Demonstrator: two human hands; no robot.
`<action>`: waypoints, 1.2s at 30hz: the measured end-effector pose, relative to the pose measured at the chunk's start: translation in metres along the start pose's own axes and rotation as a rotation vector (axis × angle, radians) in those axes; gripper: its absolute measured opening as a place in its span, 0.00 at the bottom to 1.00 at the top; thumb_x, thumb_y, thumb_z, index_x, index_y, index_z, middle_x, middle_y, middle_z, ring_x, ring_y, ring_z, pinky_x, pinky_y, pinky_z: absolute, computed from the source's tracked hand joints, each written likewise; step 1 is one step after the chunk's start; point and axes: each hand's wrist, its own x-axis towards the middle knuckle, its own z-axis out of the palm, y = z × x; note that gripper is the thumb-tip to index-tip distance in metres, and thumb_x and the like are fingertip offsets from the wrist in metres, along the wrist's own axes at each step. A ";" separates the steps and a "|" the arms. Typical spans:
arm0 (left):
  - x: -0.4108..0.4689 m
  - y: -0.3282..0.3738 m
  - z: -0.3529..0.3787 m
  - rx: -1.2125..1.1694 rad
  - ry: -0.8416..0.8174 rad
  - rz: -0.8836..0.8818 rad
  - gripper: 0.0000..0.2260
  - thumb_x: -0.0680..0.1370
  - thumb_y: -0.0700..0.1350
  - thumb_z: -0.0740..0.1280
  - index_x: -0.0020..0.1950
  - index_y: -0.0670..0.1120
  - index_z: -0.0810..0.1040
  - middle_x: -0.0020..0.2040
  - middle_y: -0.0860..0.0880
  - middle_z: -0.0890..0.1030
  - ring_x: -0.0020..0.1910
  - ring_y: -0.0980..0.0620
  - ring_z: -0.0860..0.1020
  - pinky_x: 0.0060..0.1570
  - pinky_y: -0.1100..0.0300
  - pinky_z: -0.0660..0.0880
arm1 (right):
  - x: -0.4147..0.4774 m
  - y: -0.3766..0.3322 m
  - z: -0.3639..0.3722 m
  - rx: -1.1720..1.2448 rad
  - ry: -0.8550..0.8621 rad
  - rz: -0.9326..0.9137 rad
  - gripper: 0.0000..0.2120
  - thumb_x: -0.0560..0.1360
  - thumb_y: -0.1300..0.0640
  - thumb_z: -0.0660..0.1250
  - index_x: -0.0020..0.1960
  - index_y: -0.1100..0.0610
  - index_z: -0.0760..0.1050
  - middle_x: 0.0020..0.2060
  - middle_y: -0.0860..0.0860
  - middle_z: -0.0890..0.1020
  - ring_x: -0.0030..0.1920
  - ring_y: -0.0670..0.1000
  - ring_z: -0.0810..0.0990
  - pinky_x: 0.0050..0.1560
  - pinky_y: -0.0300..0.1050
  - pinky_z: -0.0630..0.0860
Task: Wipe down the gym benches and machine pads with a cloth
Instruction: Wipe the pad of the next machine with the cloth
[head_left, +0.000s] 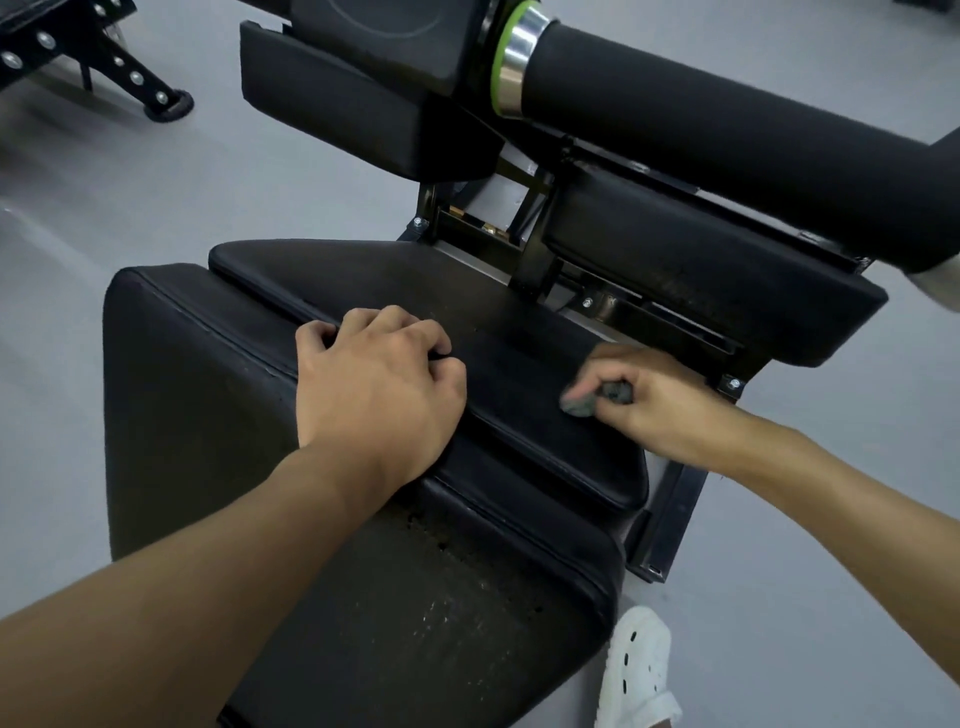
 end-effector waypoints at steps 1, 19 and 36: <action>0.000 0.000 0.000 -0.001 0.001 -0.001 0.23 0.75 0.56 0.46 0.56 0.59 0.79 0.60 0.59 0.77 0.66 0.55 0.69 0.69 0.48 0.55 | 0.014 0.005 0.004 -0.042 0.023 0.036 0.15 0.74 0.71 0.68 0.43 0.50 0.81 0.46 0.47 0.79 0.48 0.46 0.81 0.52 0.40 0.77; -0.002 0.000 -0.001 -0.005 0.009 -0.004 0.15 0.79 0.53 0.53 0.55 0.58 0.79 0.60 0.58 0.77 0.66 0.54 0.69 0.69 0.49 0.56 | -0.023 -0.033 0.009 0.025 -0.023 0.009 0.15 0.74 0.71 0.66 0.45 0.53 0.83 0.46 0.48 0.79 0.49 0.41 0.79 0.51 0.33 0.75; -0.004 0.001 -0.003 -0.031 0.028 -0.009 0.14 0.80 0.52 0.54 0.53 0.58 0.80 0.59 0.58 0.78 0.64 0.53 0.71 0.69 0.49 0.57 | -0.025 -0.046 0.017 -0.013 0.025 -0.015 0.15 0.74 0.72 0.65 0.46 0.54 0.84 0.45 0.44 0.77 0.48 0.42 0.79 0.52 0.36 0.75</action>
